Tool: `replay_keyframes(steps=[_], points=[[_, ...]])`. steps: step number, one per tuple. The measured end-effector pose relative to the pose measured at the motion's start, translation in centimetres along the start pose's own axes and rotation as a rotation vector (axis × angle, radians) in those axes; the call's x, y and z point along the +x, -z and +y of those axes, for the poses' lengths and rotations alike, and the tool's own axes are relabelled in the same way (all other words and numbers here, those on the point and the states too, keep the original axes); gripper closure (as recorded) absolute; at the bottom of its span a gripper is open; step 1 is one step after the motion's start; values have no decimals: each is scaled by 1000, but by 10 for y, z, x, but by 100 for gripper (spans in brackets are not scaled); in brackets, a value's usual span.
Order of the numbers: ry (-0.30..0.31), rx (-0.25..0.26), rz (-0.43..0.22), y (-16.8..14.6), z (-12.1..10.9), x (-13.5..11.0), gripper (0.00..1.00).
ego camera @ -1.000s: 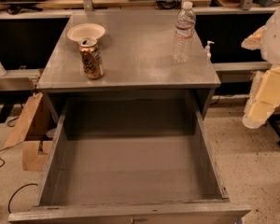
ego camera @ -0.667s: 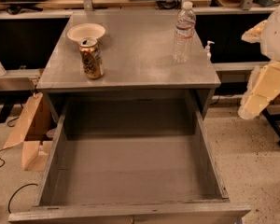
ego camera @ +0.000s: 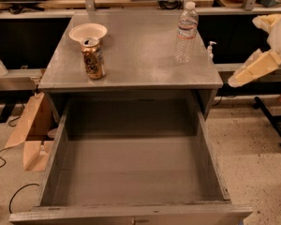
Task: Place water bottle into top drawer
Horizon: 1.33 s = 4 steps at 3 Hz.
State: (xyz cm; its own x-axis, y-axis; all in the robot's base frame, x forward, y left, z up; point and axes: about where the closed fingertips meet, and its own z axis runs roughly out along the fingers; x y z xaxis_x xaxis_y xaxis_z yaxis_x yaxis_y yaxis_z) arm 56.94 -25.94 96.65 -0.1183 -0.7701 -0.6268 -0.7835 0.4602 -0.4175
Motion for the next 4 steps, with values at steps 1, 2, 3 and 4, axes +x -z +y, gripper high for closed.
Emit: replay_keyframes(steps=[1, 2, 3, 4], points=[[-95, 84, -238, -35, -37, -7, 0], [-229, 210, -531, -85, -84, -28, 0], [-228, 206, -531, -86, -83, -28, 0], [-294, 206, -581, -113, -95, -48, 0]])
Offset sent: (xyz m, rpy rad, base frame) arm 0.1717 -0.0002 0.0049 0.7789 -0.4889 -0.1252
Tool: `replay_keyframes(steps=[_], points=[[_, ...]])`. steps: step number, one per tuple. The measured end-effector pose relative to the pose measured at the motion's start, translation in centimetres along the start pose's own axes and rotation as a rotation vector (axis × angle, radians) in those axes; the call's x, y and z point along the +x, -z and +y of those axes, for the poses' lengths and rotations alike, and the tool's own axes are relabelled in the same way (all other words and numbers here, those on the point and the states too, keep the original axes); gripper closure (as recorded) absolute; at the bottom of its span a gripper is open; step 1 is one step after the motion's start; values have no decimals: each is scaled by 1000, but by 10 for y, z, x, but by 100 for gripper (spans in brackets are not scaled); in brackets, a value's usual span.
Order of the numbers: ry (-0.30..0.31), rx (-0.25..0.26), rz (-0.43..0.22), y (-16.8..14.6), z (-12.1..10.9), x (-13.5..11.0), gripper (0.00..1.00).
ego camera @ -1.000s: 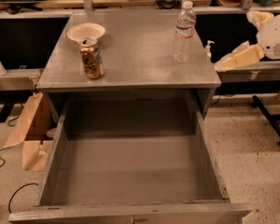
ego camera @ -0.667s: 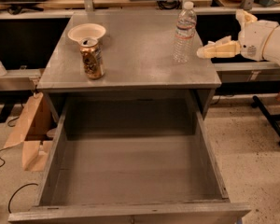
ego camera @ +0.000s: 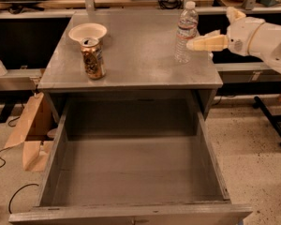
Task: Place water bottle into top drawer
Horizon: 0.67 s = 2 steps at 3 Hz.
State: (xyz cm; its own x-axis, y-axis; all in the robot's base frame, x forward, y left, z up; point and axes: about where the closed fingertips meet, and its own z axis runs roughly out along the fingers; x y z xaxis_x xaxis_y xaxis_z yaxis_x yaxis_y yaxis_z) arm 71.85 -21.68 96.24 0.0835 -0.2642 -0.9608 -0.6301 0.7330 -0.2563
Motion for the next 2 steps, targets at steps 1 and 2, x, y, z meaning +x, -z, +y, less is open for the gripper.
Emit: replay_keyframes(steps=[1, 2], points=[[-72, 10, -20, -43, -2, -1, 0], [-129, 1, -12, -79, 2, 2, 0]])
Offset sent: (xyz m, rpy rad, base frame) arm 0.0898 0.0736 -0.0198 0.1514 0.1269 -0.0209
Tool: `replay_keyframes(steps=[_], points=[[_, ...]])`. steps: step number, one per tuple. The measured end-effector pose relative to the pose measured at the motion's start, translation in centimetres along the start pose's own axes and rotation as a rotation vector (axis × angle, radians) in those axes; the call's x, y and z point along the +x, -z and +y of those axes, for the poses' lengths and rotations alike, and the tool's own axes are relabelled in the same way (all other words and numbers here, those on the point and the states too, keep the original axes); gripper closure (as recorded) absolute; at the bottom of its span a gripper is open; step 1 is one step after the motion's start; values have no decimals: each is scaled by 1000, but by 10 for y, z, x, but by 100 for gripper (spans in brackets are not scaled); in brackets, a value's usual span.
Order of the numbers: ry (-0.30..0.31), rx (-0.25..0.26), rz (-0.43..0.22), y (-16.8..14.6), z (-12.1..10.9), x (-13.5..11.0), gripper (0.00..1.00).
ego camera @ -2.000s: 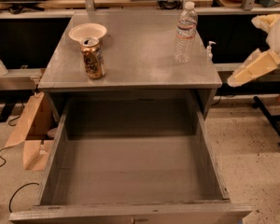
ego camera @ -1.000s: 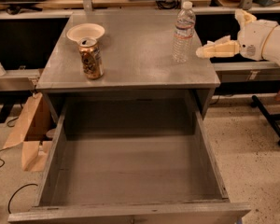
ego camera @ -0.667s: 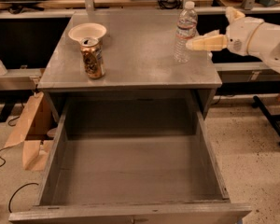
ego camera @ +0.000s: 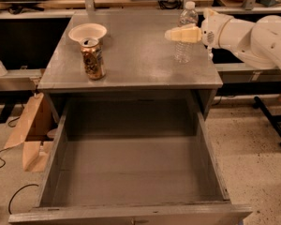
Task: Place water bottle into top drawer
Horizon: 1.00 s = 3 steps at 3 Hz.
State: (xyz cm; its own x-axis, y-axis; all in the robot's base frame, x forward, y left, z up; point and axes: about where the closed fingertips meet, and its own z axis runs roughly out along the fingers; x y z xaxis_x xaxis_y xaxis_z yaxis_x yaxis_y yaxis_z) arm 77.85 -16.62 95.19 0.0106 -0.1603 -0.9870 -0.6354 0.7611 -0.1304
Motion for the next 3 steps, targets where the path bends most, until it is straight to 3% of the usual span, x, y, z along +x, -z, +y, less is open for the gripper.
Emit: replay_keyframes(steps=[1, 3], points=[[-66, -6, 22, -24, 10, 15, 26], [-109, 8, 20, -31, 20, 37, 72]])
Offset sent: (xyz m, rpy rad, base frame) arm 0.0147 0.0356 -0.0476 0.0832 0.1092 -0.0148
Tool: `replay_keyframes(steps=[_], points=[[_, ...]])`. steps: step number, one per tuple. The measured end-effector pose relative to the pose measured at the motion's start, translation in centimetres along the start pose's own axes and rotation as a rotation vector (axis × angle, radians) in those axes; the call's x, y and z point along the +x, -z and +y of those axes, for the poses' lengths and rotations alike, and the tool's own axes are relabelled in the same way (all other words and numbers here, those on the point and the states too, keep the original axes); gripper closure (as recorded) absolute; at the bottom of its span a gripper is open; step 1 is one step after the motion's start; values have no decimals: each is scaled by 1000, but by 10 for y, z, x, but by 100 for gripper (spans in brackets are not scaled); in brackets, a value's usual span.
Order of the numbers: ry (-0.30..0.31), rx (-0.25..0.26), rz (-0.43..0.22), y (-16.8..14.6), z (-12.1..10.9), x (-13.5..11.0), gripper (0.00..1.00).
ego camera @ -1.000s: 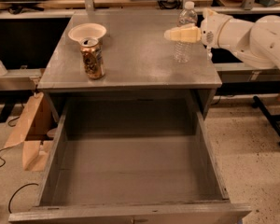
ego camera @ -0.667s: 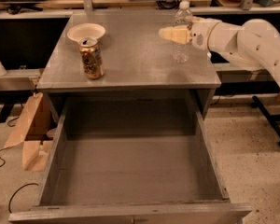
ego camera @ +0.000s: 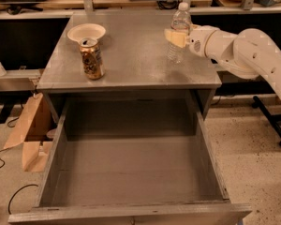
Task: Place water bottle into top drawer
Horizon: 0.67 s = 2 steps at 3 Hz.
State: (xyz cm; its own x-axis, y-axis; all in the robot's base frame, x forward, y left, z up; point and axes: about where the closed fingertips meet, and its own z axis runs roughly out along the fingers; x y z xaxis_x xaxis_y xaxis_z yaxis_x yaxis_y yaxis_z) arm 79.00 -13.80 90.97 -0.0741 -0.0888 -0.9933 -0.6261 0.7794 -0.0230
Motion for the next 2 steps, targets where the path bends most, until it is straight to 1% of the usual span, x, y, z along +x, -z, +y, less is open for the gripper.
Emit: replay_keyframes(steps=[1, 2], points=[[34, -12, -22, 9, 3, -18, 95], [69, -66, -54, 28, 28, -46, 100]])
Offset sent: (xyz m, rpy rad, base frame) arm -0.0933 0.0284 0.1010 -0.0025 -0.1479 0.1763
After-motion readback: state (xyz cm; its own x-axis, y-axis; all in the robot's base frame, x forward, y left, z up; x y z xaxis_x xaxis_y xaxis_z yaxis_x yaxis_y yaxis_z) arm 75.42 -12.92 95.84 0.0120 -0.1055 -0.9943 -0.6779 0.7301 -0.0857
